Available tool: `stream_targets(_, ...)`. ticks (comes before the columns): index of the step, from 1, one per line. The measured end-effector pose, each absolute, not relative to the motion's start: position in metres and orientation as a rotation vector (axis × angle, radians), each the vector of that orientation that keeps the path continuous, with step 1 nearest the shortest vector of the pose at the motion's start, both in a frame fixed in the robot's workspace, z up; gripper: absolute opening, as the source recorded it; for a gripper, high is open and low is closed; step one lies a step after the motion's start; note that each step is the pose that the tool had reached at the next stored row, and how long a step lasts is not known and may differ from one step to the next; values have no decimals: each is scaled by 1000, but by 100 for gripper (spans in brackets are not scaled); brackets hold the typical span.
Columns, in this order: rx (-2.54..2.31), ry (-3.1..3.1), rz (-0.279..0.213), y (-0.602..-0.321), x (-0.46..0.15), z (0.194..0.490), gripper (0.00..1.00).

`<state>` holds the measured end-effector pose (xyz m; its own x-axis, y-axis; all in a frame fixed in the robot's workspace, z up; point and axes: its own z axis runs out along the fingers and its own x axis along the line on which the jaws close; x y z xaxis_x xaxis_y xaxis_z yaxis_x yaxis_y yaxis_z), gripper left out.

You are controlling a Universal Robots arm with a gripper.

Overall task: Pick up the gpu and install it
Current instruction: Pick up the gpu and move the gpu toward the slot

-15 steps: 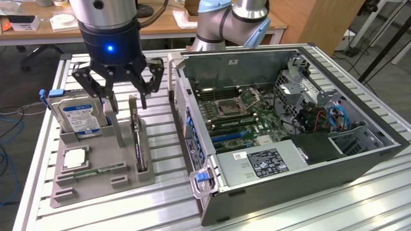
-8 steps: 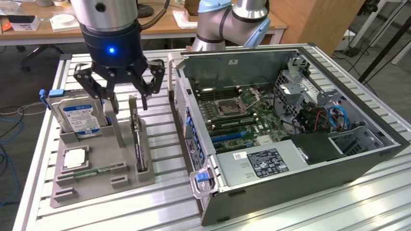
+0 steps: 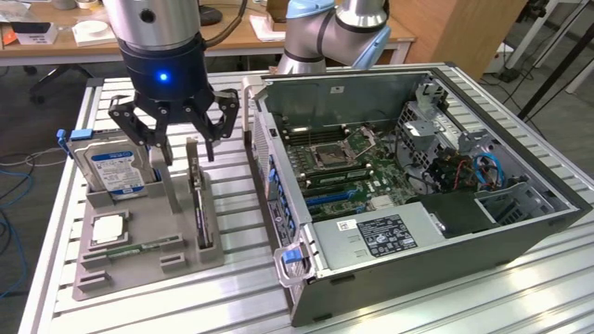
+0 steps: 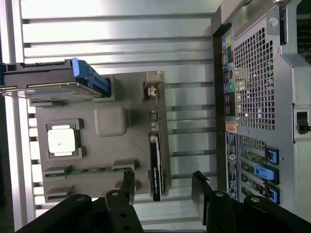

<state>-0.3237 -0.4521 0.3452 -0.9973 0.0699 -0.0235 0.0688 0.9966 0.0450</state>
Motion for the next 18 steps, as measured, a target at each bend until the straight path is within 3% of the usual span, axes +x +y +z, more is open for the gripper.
stream_targets(18,108,3114,69,-456,-323,340,59)
